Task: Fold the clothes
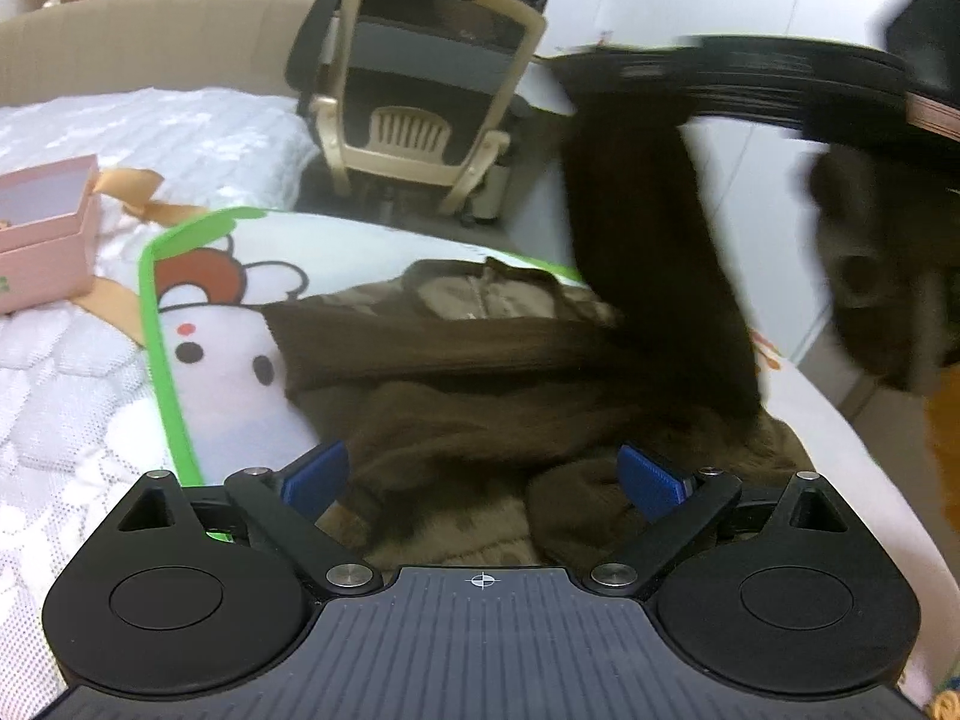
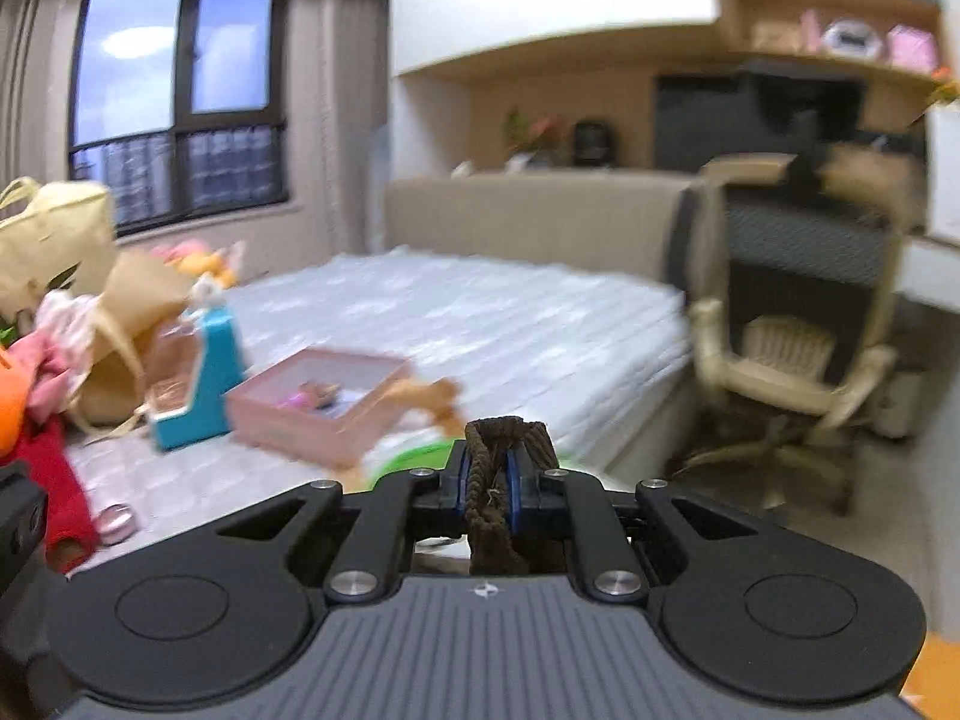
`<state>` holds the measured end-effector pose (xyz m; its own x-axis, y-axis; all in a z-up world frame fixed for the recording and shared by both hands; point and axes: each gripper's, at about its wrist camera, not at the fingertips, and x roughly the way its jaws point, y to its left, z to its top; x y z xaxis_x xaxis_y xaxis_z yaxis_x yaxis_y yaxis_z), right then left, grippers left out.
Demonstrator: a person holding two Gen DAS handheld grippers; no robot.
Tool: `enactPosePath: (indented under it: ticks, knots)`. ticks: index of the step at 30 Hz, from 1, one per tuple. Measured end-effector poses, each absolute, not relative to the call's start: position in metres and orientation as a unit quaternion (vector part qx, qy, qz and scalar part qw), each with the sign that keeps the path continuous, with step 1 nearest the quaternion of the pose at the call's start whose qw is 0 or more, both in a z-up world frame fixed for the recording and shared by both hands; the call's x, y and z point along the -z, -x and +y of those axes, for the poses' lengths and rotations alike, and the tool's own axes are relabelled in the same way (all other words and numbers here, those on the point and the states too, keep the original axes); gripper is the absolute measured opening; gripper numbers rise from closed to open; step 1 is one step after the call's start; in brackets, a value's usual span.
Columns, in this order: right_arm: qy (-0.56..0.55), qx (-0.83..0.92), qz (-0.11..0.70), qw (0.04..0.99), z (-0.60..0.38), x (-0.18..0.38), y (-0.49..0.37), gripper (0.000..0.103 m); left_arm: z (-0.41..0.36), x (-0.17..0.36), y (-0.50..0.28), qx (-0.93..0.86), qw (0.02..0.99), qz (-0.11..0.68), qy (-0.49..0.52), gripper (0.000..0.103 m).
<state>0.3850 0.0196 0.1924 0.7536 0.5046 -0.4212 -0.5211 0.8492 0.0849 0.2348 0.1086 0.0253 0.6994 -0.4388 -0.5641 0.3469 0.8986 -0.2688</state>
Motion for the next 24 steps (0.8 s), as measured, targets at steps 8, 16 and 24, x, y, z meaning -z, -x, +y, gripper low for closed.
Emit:
enactPosePath:
  ticks: [8, 16, 24]
  knots:
    - [-0.029, -0.245, 0.17, 0.954, -0.047, -0.207, -0.355, 0.066, 0.103, -0.021, -0.243, 0.219, 0.913, 0.331, 0.098, 0.1]
    - [-0.02, -0.15, 0.204, 0.967, -0.127, -0.163, -0.327, 0.07, 0.073, -0.012, -0.299, 0.146, 0.919, 0.352, 0.102, 0.057]
    - [-0.04, -0.127, 0.219, 0.967, -0.153, -0.137, -0.326, 0.07, 0.051, -0.069, -0.29, 0.136, 0.967, 0.208, -0.052, 0.01]
